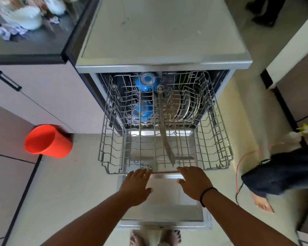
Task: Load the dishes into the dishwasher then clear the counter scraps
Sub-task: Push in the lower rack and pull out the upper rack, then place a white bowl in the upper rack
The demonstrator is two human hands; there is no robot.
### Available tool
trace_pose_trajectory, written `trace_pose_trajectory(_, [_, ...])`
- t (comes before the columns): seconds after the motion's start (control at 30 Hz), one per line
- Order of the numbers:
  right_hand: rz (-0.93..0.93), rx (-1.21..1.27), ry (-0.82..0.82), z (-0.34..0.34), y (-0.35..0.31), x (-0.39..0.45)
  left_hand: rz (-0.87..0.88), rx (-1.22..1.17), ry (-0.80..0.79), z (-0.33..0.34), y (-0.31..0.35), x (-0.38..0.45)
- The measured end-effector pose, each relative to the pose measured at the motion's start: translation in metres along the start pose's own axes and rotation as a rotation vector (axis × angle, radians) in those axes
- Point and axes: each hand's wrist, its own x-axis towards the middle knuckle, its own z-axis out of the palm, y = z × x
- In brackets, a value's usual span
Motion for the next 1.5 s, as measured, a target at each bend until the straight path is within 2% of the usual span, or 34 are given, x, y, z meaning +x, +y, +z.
trace_pose_trajectory(0.23, [0.112,-0.109,-0.26,-0.02,-0.017,-0.013,-0.009,0.012,-0.069,-0.032,-0.037,-0.018])
trace_pose_trajectory(0.33, [0.201,-0.175,-0.323,-0.03,-0.04,-0.001,0.025,0.054,-0.076,-0.038,-0.065,-0.025])
trace_pose_trajectory(0.43, [0.244,-0.225,-0.321,-0.037,-0.074,0.019,0.121,0.092,0.001,-0.05,-0.092,-0.028])
trace_pose_trajectory(0.57, [0.217,-0.196,-0.151,-0.052,-0.152,0.058,0.261,-0.033,0.157,-0.084,-0.144,-0.041])
trace_pose_trajectory(0.67, [0.236,-0.099,0.013,-0.066,-0.232,0.088,0.318,-0.089,0.166,-0.116,-0.215,-0.062])
trace_pose_trajectory(0.73, [0.252,-0.036,0.129,-0.078,-0.282,0.106,0.302,-0.042,0.169,-0.14,-0.27,-0.075])
trace_pose_trajectory(0.83, [0.134,-0.032,0.27,-0.101,-0.352,0.139,0.214,-0.006,0.208,-0.177,-0.357,-0.091])
trace_pose_trajectory(1.0, [-0.005,-0.045,0.459,-0.16,-0.436,0.19,0.104,-0.081,0.307,-0.23,-0.448,-0.096])
trace_pose_trajectory(1.13, [-0.04,0.009,0.536,-0.208,-0.47,0.229,0.071,-0.169,0.401,-0.271,-0.481,-0.075])
trace_pose_trajectory(1.3, [-0.039,0.116,0.649,-0.261,-0.482,0.29,0.078,-0.239,0.477,-0.33,-0.504,-0.041])
trace_pose_trajectory(1.5, [-0.105,0.329,0.643,-0.328,-0.475,0.391,-0.028,-0.283,0.6,-0.4,-0.534,0.006])
